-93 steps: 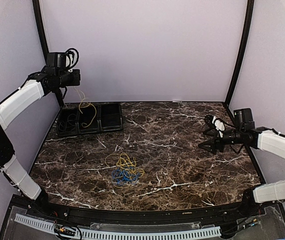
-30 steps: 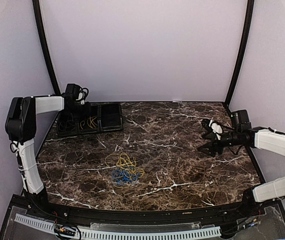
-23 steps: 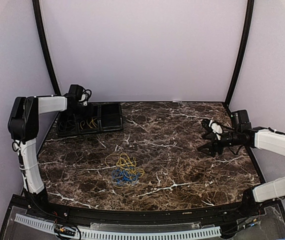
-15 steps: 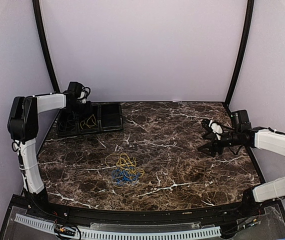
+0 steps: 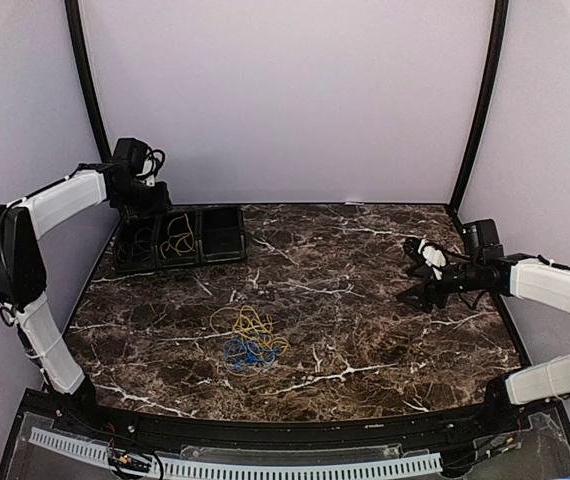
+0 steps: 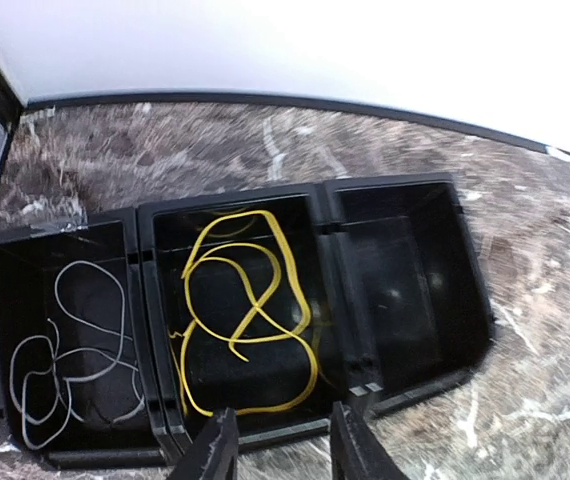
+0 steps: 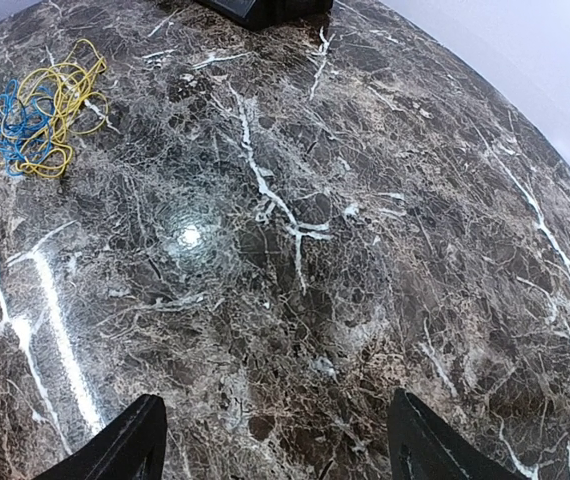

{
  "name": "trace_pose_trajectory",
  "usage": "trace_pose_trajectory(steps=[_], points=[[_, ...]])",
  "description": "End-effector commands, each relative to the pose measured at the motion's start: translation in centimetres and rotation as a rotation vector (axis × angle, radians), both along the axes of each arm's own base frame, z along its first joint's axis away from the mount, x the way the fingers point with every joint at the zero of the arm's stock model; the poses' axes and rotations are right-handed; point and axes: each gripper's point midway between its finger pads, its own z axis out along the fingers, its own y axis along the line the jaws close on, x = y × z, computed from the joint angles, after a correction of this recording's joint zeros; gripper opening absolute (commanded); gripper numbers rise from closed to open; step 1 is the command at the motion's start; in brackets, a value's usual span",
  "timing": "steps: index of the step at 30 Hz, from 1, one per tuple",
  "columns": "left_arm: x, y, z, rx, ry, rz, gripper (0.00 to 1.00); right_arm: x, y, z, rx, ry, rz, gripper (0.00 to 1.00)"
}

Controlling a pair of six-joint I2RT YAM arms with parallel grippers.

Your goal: Untangle the cables

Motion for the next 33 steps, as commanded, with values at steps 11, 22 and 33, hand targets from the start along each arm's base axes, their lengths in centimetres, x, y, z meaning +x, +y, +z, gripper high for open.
trace_pose_trajectory(steps=[11, 22, 33], points=[[-15.2, -14.2, 4.2, -0.09, -0.161, -0.483, 0.39, 1.4, 1.9, 4.6, 0.026, -0.105, 0.047, 0.74], [-19.9, -14.5, -6.3, -0.074, 0.048, -0.367, 0.56, 0.2, 12.7, 7.3, -0.018, -0.077, 0.332, 0.71], [-21.8, -15.8, -11.2, -0.165, 0.144, -0.41, 0.52, -1.7, 24.3, 5.4, -0.017, 0.13, 0.456, 0.71]])
